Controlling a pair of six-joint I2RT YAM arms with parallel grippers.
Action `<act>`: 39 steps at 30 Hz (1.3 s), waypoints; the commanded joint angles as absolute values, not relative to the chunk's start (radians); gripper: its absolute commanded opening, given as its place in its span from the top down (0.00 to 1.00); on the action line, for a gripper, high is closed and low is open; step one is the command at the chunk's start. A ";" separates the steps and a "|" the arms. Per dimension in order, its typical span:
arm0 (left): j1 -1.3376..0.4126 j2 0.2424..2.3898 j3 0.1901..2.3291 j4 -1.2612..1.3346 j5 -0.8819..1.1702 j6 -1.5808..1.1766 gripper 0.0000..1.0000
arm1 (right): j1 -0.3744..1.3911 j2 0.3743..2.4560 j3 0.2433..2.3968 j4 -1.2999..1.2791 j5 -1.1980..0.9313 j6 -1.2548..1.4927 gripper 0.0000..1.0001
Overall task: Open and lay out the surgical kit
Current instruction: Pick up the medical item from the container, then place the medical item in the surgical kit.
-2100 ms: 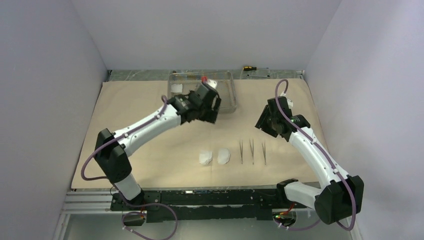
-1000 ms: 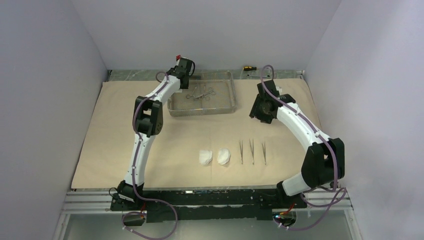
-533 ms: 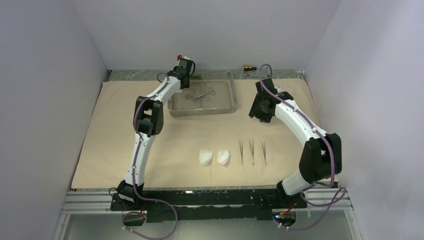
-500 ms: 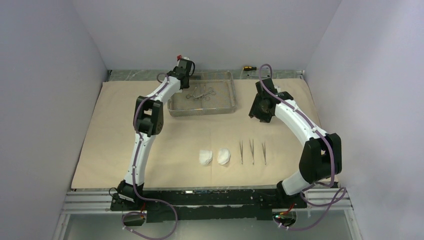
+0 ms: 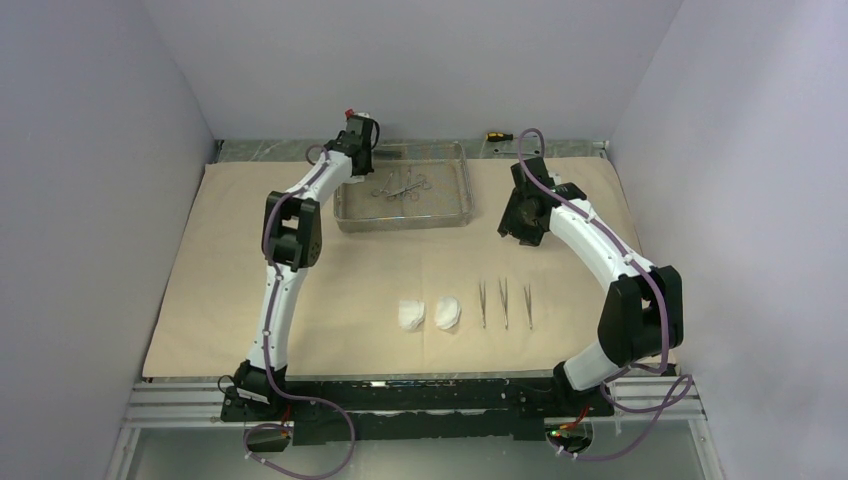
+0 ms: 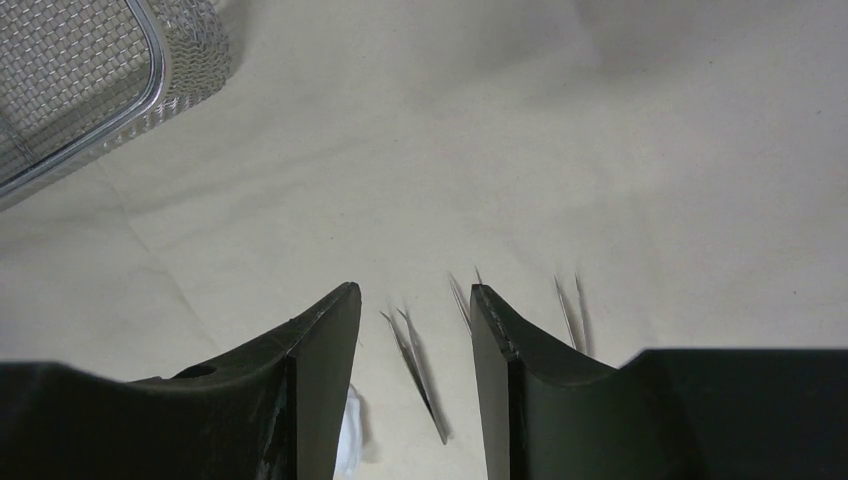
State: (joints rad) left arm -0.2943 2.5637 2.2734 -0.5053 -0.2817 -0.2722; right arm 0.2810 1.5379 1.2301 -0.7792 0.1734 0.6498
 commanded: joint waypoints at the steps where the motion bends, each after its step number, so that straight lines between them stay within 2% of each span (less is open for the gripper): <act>1: -0.288 2.464 2.291 -0.498 -0.194 -0.233 1.00 | 0.276 1.536 1.281 -0.786 0.176 0.667 0.51; 11: -0.290 2.239 2.228 -0.531 0.006 -0.178 1.00 | 0.276 1.524 1.274 -0.770 0.159 0.676 0.52; 18: -0.310 2.034 2.060 -0.665 0.102 -0.191 1.00 | 0.275 1.491 1.246 -0.748 0.135 0.677 0.53; 24: -0.388 1.780 1.758 -0.747 0.051 -0.249 1.00 | 0.276 1.440 1.181 -0.718 0.111 0.676 0.53; 30: -0.550 1.558 1.455 -0.773 -0.075 -0.392 1.00 | 0.276 1.381 1.119 -0.717 0.094 0.677 0.53; 39: -0.772 1.447 1.186 -0.836 -0.311 -0.663 1.00 | 0.275 1.295 1.028 -0.709 0.081 0.695 0.53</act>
